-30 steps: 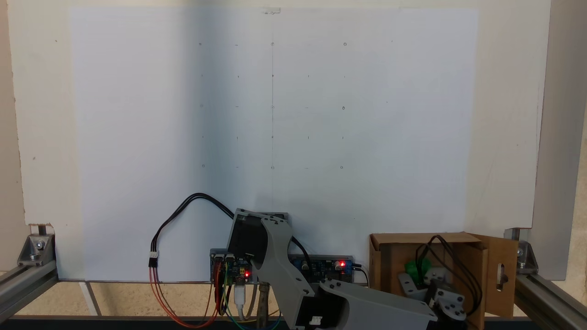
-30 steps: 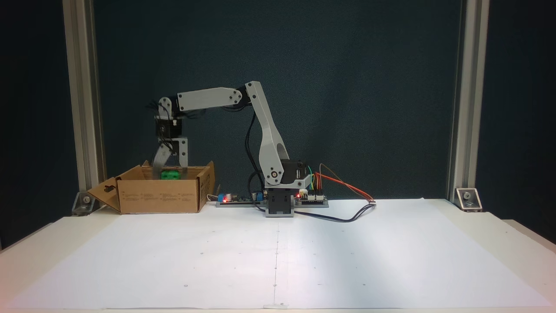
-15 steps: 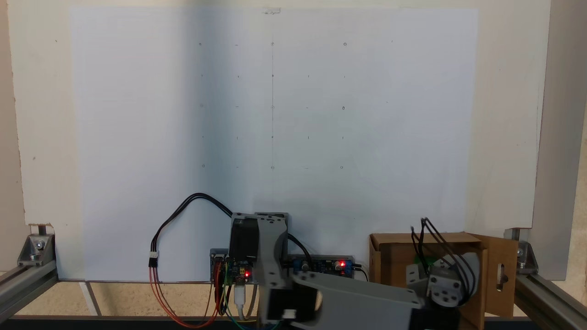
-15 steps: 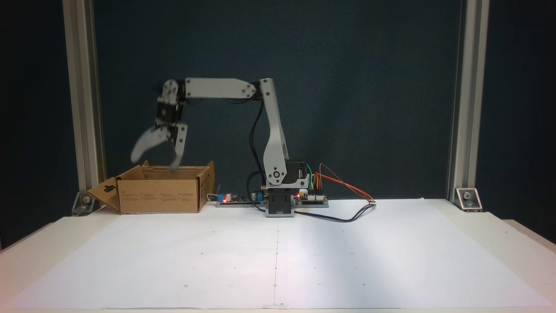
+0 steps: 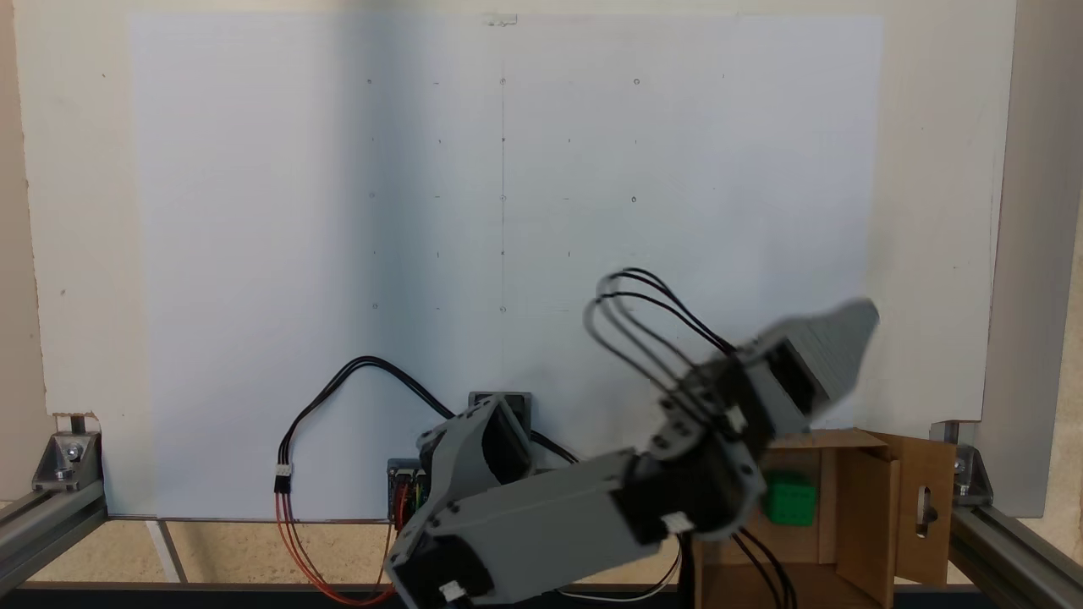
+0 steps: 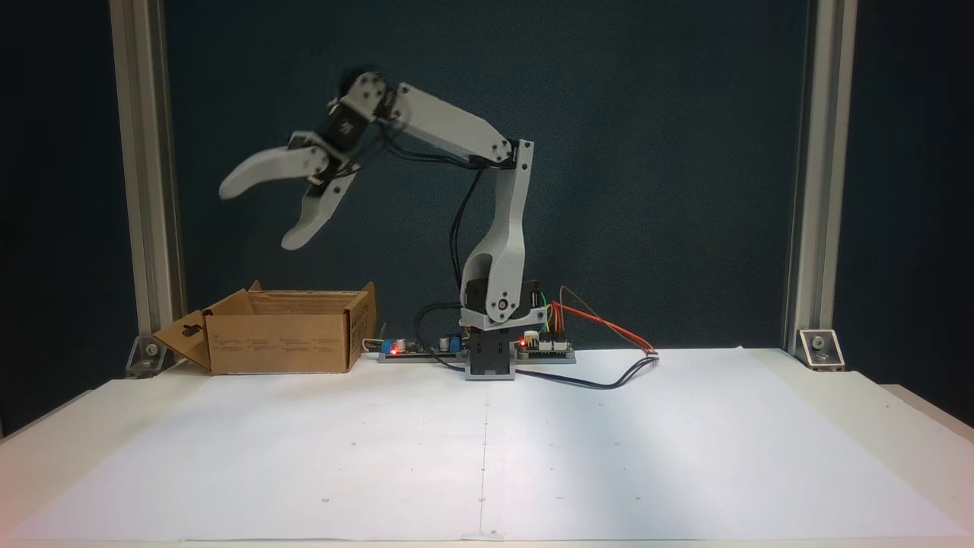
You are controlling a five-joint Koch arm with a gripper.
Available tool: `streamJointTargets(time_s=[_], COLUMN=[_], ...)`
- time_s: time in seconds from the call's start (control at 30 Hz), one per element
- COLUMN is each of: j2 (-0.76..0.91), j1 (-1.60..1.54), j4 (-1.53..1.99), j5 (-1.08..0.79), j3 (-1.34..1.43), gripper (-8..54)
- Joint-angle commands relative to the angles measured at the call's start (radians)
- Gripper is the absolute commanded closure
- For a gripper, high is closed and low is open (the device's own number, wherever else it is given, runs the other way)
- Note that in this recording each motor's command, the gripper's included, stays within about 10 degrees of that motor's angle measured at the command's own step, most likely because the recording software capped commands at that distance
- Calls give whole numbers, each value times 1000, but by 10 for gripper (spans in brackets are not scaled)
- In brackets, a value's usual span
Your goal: Grasp a green dice and put it in the bin.
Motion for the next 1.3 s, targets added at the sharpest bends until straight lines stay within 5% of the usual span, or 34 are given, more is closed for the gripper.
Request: streamJointTargets(time_s=[0.0,0.27,0.6,0.9,1.27], j2=[51,250,597,624,624], j1=[-141,-588,-851,-859,-974], j4=[-44,-52,-486,-891,-1353], j5=[49,135,121,121,117], j3=[-25,123,703,1008,1069], gripper=[13,13,12,11,13])
